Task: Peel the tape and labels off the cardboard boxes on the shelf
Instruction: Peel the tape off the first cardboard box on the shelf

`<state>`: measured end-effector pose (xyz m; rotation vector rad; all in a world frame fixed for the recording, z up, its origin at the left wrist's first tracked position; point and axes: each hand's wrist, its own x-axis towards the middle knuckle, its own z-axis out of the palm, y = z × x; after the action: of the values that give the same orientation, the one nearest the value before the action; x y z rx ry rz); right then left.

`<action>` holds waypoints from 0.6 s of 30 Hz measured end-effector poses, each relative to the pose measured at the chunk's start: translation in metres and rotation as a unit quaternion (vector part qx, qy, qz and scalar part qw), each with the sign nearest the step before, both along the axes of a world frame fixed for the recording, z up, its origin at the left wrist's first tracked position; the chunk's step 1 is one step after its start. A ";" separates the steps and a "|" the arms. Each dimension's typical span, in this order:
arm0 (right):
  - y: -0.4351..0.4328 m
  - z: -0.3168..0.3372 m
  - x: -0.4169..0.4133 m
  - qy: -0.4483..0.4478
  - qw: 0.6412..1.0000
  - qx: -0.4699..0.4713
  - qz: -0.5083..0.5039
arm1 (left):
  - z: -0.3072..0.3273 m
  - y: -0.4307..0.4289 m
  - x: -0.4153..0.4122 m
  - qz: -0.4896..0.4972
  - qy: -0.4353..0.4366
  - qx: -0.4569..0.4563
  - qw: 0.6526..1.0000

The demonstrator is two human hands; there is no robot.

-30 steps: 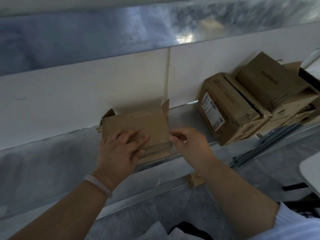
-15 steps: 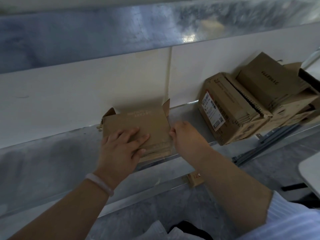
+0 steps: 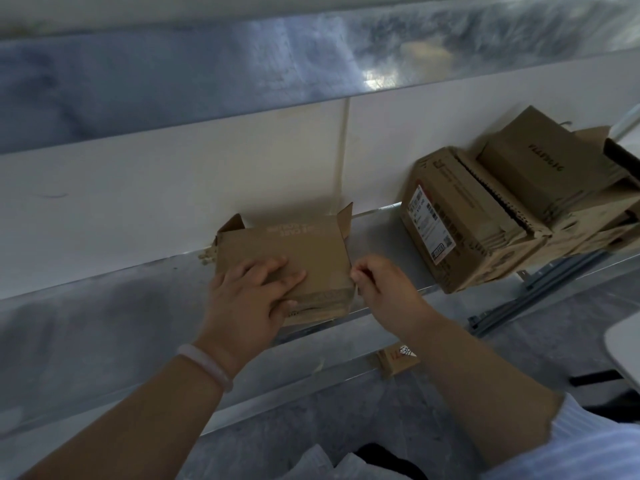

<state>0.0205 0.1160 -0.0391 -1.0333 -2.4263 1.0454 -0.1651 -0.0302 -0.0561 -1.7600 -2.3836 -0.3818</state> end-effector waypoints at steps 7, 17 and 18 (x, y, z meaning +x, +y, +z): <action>0.003 0.012 0.003 0.011 0.998 0.062 -0.011 | 0.000 -0.001 -0.001 -0.015 -0.022 0.021 0.999; -0.003 0.027 -0.012 -0.175 0.970 0.160 0.058 | 0.004 0.000 0.002 -0.011 -0.010 -0.003 1.000; -0.002 0.024 -0.010 -0.173 0.968 0.164 0.072 | 0.004 0.001 0.002 -0.009 -0.010 -0.006 1.000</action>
<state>0.0105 0.1140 -0.0147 -1.0020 -2.8644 0.4996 -0.1630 -0.0294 -0.0525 -1.7926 -2.3911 -0.3904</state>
